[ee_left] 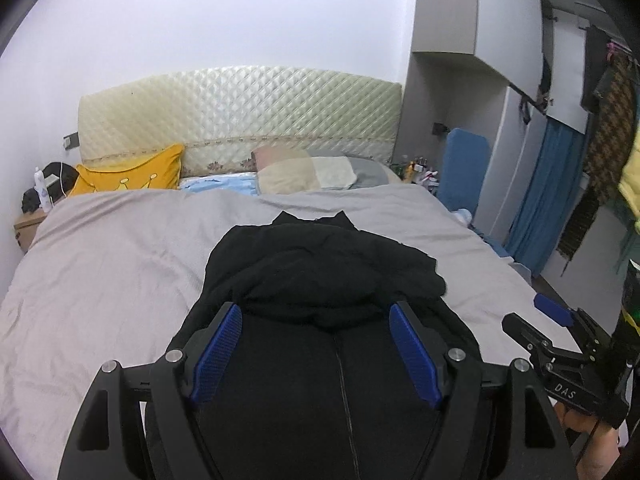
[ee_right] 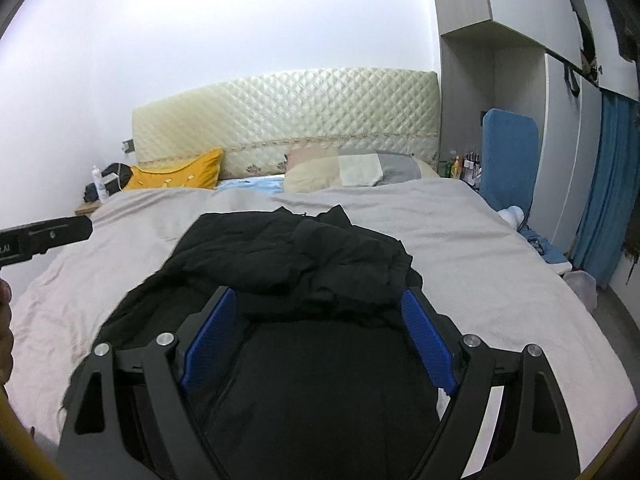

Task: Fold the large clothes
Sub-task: 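Move both tools to the jacket hem and grip it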

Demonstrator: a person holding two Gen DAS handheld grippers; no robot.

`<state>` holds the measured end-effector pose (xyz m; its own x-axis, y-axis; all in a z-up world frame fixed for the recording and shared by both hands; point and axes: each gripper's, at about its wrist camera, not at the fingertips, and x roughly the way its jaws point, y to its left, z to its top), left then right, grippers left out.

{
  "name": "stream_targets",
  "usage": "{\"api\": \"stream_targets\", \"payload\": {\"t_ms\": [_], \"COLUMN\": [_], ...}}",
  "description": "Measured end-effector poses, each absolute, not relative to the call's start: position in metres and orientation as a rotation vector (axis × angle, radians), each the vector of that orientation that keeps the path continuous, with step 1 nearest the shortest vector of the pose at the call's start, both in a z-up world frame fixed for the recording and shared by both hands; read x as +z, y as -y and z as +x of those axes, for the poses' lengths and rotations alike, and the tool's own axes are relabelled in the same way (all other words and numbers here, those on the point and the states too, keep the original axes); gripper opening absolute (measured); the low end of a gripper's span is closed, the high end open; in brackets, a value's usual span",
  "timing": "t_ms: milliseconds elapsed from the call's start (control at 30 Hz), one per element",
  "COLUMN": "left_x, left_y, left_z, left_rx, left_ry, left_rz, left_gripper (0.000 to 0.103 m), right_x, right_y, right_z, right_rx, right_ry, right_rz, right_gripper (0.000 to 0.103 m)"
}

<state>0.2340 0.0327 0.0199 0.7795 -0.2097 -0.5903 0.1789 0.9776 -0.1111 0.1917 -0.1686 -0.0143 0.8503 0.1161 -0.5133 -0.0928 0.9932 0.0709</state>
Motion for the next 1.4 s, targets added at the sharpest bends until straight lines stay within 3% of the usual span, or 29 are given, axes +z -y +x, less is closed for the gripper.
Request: {"api": "stream_targets", "payload": {"t_ms": [367, 833, 1200, 1400], "left_x": [-0.016, -0.121, -0.170, -0.183], "left_y": [-0.056, -0.111, -0.142, -0.143], "left_z": [0.164, 0.191, 0.208, 0.219], "left_rx": [-0.186, -0.084, -0.013, 0.008], "left_ry": [-0.687, -0.920, -1.021, -1.050], "left_rz": [-0.053, -0.202, -0.279, -0.249], "left_gripper": [0.076, 0.076, 0.076, 0.076], "right_x": [-0.040, -0.122, -0.191, -0.218], "right_y": [0.170, 0.229, 0.278, 0.299], "right_z": [0.129, 0.138, 0.170, 0.166], "right_rx": [0.154, 0.140, -0.033, -0.121], "right_ry": [-0.615, -0.883, -1.113, -1.175], "right_rz": [0.086, 0.200, 0.369, 0.519], "right_gripper": [0.086, 0.086, 0.086, 0.099]}}
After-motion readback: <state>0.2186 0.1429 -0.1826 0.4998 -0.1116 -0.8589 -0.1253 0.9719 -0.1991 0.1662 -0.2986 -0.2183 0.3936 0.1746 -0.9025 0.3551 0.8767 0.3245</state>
